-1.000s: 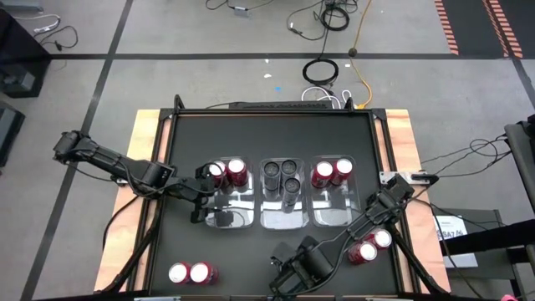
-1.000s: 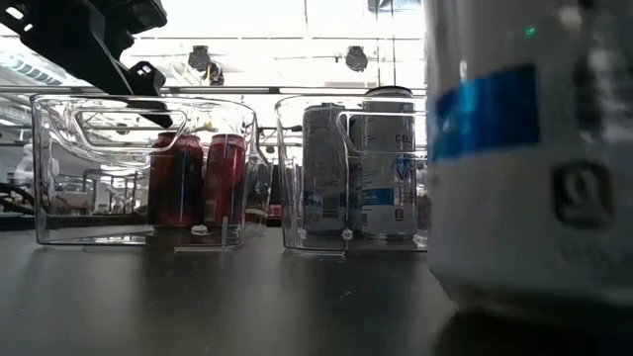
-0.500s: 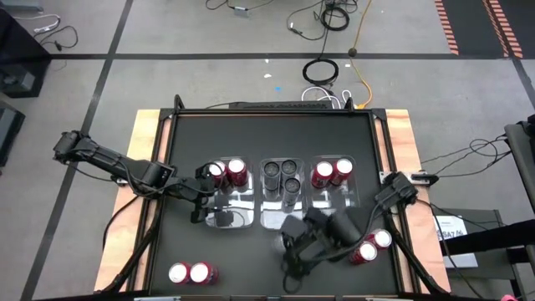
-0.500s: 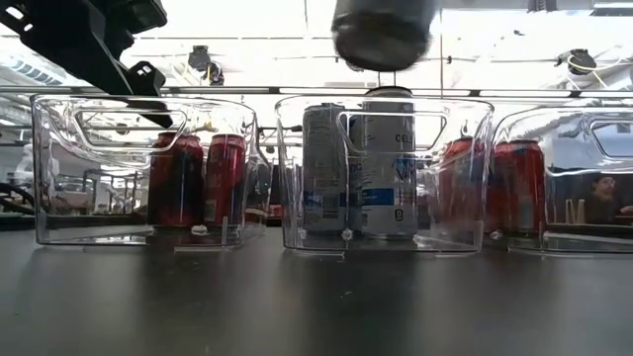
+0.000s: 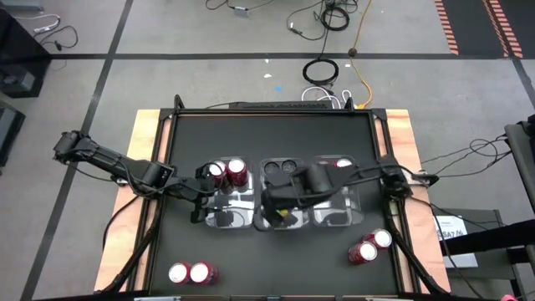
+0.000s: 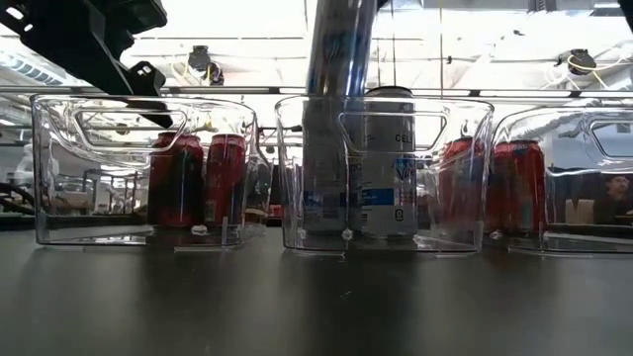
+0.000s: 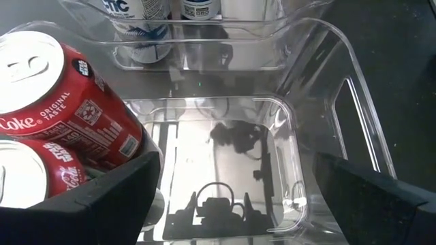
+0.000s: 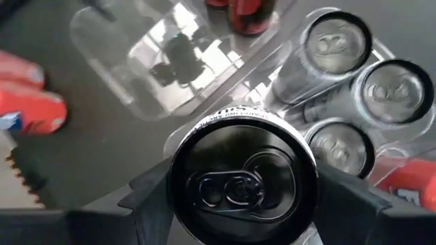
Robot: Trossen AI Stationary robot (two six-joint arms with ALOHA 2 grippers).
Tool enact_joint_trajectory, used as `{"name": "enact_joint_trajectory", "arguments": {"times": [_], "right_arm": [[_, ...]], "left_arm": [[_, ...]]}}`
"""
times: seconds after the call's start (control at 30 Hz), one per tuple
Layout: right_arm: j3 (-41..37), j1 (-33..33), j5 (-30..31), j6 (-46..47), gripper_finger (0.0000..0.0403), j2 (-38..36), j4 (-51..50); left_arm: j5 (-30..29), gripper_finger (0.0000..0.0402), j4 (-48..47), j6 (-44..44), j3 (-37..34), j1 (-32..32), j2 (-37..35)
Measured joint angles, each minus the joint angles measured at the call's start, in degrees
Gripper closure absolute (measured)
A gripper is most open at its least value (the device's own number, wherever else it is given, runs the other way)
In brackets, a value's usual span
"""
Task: Sort soda cans
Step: Put the white soda can into the center transparent bin
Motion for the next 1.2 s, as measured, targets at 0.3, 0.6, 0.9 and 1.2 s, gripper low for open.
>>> {"name": "enact_joint_trajectory", "arguments": {"times": [0.3, 0.6, 0.9, 1.2], "right_arm": [[0.0, -5.7, -5.0, -2.3, 0.0134, 4.5, 0.1], [0.0, -7.2, -5.9, -4.0, 0.0133, 7.8, 1.3], [-5.4, -8.4, -8.1, -4.7, 0.0133, 8.3, 5.8], [-7.8, -8.4, -8.1, -5.3, 0.0133, 8.3, 7.6]], "left_arm": [[0.0, 0.0009, 0.0, 0.0, 0.0, 0.0, 0.0], [0.0, 0.0009, 0.0, 0.0, 0.0, 0.0, 0.0], [0.0, 0.0009, 0.0, 0.0, 0.0, 0.0, 0.0], [0.0, 0.0009, 0.0, 0.0, 0.0, 0.0, 0.0]]}}
